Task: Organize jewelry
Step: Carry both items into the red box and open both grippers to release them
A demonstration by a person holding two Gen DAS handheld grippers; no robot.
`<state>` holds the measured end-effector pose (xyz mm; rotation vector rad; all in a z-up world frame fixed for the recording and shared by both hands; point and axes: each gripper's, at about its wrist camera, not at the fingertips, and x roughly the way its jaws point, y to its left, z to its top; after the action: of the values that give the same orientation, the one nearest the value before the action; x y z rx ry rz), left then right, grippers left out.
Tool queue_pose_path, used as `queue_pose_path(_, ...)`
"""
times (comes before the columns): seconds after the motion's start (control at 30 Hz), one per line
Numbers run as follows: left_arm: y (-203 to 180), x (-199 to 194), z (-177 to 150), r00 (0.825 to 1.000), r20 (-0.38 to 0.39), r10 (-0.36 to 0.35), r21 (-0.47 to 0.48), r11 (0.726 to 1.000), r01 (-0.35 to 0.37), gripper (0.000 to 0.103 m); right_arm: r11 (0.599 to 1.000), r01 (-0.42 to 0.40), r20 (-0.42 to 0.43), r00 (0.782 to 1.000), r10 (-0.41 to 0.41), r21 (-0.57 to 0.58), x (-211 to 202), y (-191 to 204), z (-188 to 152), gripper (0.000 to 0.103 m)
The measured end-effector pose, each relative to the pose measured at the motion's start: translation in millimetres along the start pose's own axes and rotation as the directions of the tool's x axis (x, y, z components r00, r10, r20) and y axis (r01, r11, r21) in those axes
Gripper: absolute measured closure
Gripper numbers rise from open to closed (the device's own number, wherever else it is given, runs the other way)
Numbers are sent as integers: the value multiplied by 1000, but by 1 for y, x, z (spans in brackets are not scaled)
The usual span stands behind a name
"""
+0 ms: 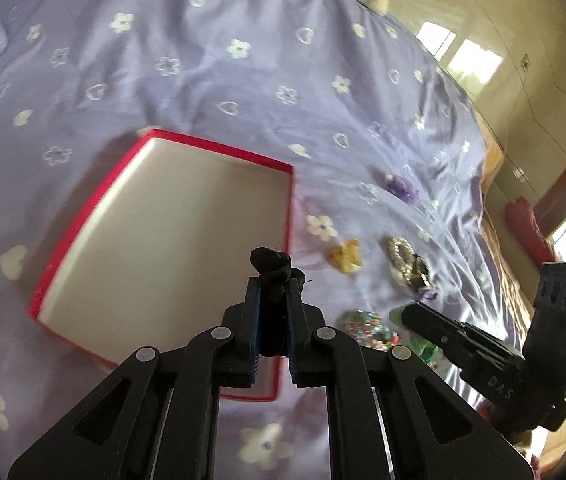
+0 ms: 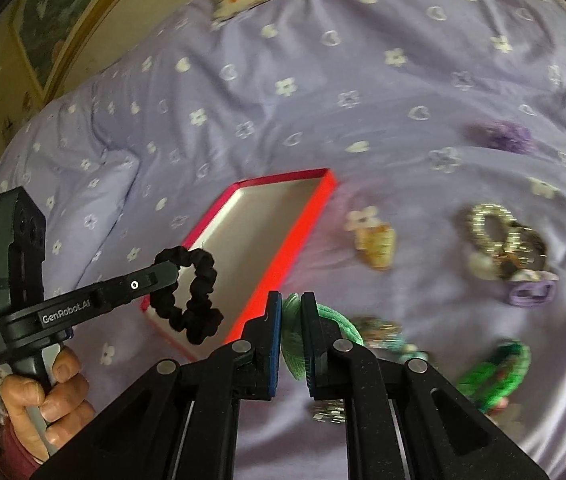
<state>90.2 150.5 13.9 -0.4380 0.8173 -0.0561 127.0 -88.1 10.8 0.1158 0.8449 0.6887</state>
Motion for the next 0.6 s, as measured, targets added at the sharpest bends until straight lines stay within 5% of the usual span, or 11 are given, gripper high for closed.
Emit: queue_pose_path(0.6,89,6,3,995,-12,103,-98,990,-104,94,990,-124,-132,985,114,-71,88,73,2,94)
